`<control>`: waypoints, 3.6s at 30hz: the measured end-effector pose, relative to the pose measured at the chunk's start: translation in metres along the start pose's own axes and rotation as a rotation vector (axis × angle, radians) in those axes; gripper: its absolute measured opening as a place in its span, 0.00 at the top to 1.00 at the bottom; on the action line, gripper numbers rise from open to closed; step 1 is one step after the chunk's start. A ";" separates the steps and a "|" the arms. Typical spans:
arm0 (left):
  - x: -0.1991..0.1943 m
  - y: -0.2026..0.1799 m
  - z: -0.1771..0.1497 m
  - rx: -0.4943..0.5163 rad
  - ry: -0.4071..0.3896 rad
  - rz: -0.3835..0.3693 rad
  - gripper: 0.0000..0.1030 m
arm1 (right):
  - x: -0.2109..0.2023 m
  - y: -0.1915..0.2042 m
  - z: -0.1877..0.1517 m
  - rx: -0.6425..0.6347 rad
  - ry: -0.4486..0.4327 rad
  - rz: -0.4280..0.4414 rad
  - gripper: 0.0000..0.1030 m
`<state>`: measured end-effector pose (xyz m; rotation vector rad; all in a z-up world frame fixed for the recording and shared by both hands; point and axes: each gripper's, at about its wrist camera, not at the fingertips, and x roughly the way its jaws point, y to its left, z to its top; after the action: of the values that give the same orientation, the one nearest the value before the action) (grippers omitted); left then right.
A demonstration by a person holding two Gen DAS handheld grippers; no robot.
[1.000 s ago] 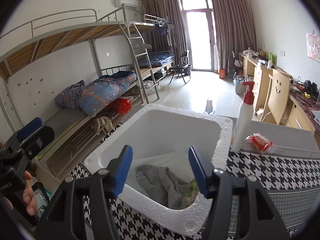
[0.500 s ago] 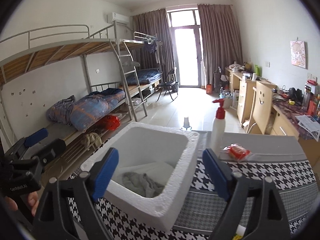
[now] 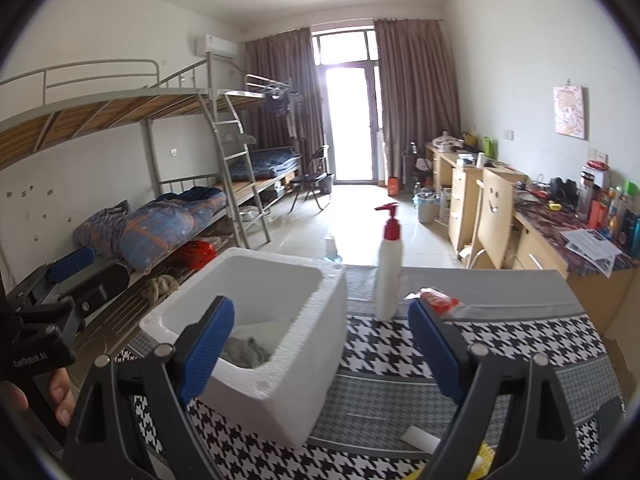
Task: Organize soft objects
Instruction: 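Withdraw both tools from the foam box, then move both tools toward the yellow foam net and white foam roll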
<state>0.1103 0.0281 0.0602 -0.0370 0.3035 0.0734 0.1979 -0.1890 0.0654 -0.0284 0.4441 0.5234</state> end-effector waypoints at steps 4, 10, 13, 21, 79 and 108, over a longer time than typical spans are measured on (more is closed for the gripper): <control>0.000 -0.012 0.000 0.009 0.002 -0.029 0.01 | -0.007 -0.010 -0.003 0.015 -0.004 -0.029 0.11; 0.002 -0.031 0.001 0.032 0.008 -0.077 0.01 | -0.019 -0.027 -0.009 0.049 -0.010 -0.063 0.11; 0.003 -0.039 0.001 0.042 0.012 -0.102 0.01 | -0.025 -0.035 -0.012 0.065 -0.012 -0.085 0.11; 0.003 -0.058 0.000 0.069 0.025 -0.159 0.01 | -0.036 -0.048 -0.019 0.080 -0.016 -0.132 0.11; 0.031 -0.157 -0.068 0.183 0.233 -0.373 0.01 | -0.046 -0.145 -0.080 0.170 0.084 -0.239 0.11; 0.069 -0.173 -0.120 0.254 0.413 -0.395 0.01 | -0.005 -0.144 -0.124 0.083 0.259 -0.181 0.14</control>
<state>0.1536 -0.1451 -0.0710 0.1421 0.7105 -0.3701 0.2148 -0.3333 -0.0567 -0.0570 0.7092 0.3231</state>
